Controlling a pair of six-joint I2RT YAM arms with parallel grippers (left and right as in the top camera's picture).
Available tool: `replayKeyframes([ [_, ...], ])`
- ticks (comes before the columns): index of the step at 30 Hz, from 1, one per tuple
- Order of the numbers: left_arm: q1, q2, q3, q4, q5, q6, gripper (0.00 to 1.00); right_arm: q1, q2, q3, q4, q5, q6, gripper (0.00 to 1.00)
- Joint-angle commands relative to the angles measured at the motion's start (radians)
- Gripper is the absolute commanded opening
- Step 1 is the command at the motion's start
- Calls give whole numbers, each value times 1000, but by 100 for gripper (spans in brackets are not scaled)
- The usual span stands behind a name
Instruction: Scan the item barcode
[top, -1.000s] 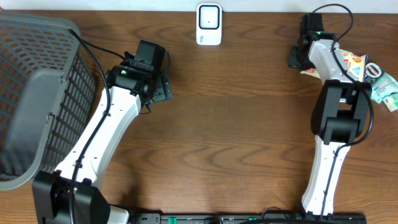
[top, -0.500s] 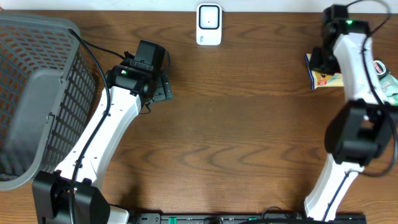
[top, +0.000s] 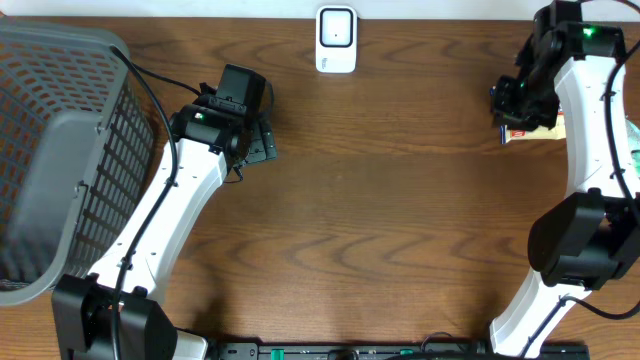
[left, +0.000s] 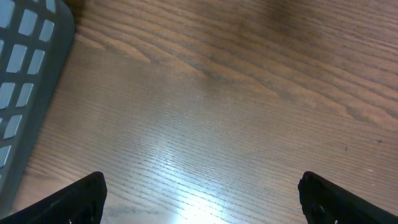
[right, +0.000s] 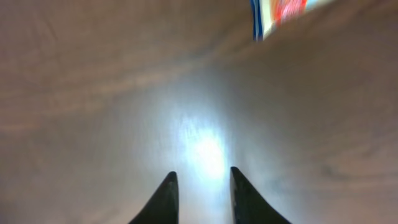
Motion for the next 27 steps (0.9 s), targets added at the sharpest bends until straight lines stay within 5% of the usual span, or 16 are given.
replayKeyframes([
  [1,2,-9,4,-5,-16,6,98,34,-64,0,-48,-5,-36,24],
  [9,2,-9,4,-5,-16,6,98,173,-310,-59,-74,121,22,24],
  [16,2,-9,4,-5,-16,6,98,317,-639,-370,36,226,88,29],
  [18,2,-9,4,-5,-16,6,98,359,-729,-480,72,225,88,56],
  [19,2,-9,4,-5,-16,6,98,374,-764,-521,78,224,89,93],
  [20,2,-9,4,-5,-16,6,98,388,-798,-563,79,219,89,99],
  [27,2,-9,4,-5,-16,6,98,405,-893,-696,79,24,93,99],
])
